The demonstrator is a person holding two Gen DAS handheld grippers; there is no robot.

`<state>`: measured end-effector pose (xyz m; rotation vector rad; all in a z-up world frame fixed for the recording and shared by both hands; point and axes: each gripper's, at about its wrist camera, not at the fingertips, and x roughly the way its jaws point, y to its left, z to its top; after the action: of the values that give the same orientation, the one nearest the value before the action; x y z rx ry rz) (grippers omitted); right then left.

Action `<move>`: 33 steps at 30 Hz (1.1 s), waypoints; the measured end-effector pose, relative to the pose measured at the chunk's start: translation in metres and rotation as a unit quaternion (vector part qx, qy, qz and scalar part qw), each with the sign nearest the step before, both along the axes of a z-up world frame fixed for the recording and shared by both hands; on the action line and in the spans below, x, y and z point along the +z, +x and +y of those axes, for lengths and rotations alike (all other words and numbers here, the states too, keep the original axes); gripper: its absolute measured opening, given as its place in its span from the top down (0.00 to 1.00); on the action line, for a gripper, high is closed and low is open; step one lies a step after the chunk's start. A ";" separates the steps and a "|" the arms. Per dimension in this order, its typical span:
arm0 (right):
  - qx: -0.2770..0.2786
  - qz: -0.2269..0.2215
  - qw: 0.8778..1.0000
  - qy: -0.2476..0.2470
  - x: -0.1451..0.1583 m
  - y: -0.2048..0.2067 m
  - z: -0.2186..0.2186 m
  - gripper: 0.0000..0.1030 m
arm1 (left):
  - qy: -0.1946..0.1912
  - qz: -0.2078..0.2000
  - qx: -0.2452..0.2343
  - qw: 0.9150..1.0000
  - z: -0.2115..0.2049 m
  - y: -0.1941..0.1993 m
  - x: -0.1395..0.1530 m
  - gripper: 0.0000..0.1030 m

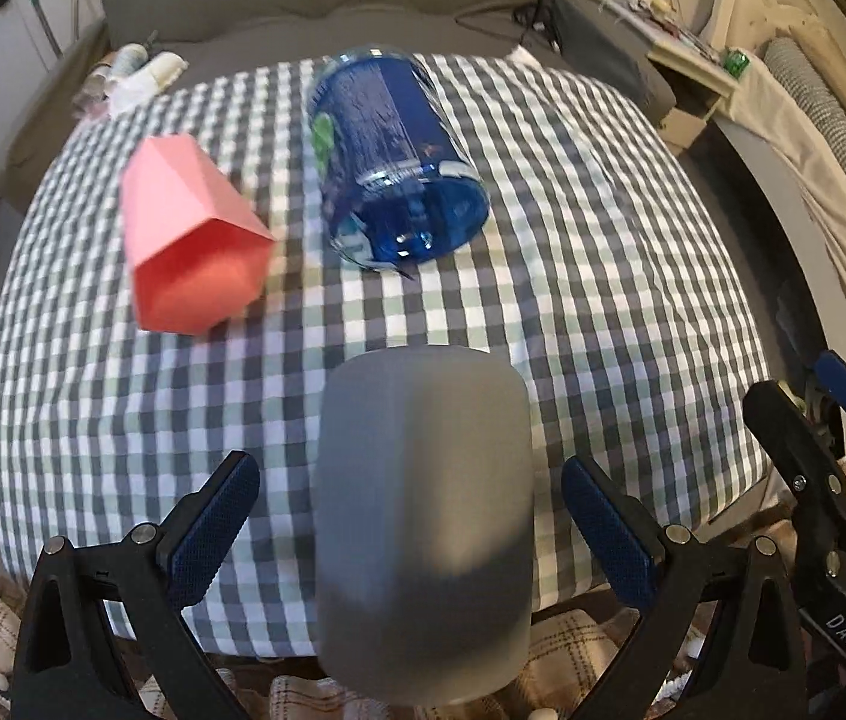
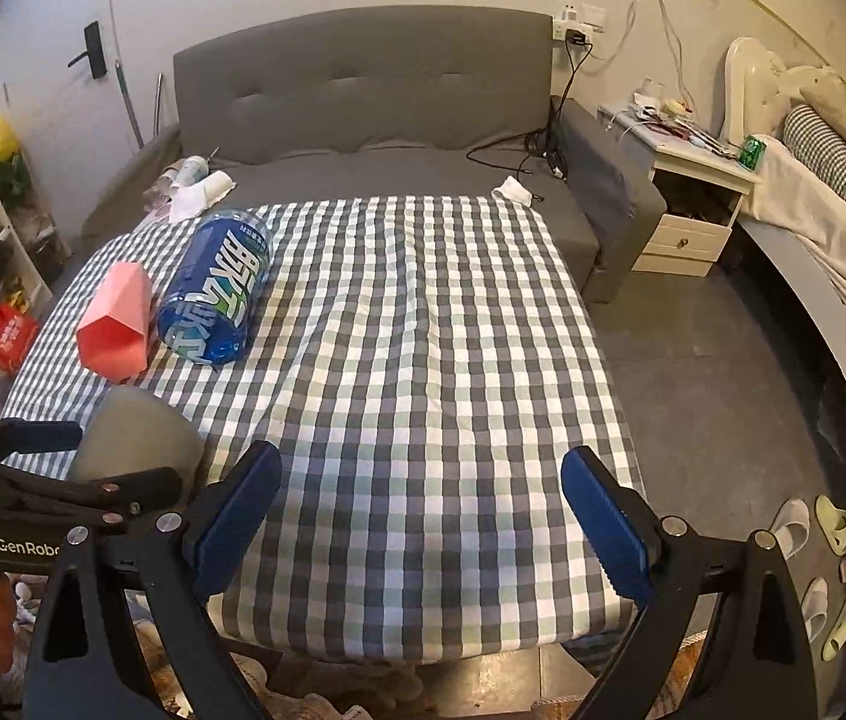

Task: Flip cup upside down
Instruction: 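Grasp the grey cup with the left tool while the right tool releases it, then carry the grey cup with the left tool and turn it upright, opening down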

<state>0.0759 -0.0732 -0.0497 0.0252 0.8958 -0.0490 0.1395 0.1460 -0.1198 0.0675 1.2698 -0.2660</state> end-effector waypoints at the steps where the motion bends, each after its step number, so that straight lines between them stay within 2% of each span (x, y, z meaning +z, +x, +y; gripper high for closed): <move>1: 0.000 0.002 1.000 0.000 -0.001 0.002 0.001 0.08 | 0.004 0.003 -0.004 1.000 -0.001 0.003 -0.002 0.00; 4: -0.001 0.006 1.000 0.001 -0.005 0.009 0.001 0.08 | 0.009 0.013 -0.011 1.000 -0.003 0.009 -0.009 0.00; 8: 0.000 0.010 1.000 0.001 -0.008 0.015 0.001 0.08 | -0.005 0.039 -0.012 0.999 -0.001 0.014 -0.020 0.02; 10: 0.002 0.015 1.000 0.001 -0.011 0.019 0.002 0.08 | -0.009 0.046 -0.016 0.999 -0.004 0.016 -0.026 0.09; 12: 0.003 0.016 1.000 0.000 -0.013 0.020 0.003 0.08 | -0.016 0.055 -0.017 0.998 -0.005 0.019 -0.031 0.25; 13: 0.004 0.017 1.000 0.000 -0.013 0.021 0.004 0.08 | -0.019 0.057 -0.018 0.998 -0.006 0.019 -0.033 0.28; 16: 0.004 0.020 1.000 0.001 -0.016 0.023 0.004 0.08 | -0.026 0.061 -0.017 0.998 -0.006 0.021 -0.033 0.29; 21: 0.002 0.020 1.000 0.002 -0.017 0.022 0.003 0.08 | -0.032 0.049 -0.013 0.998 0.003 0.024 -0.015 0.29; 30: -0.002 0.014 1.000 0.004 -0.013 0.015 0.000 0.08 | -0.028 -0.045 -0.013 0.999 0.004 0.027 0.025 0.29; 33: -0.001 0.013 1.000 0.003 -0.013 0.013 0.000 0.08 | -0.029 -0.021 -0.015 0.999 0.007 0.030 0.017 0.29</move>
<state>0.0888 -0.0734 -0.0627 0.0322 0.9221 -0.0489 0.1700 0.1534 -0.1029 0.0420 1.2190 -0.3254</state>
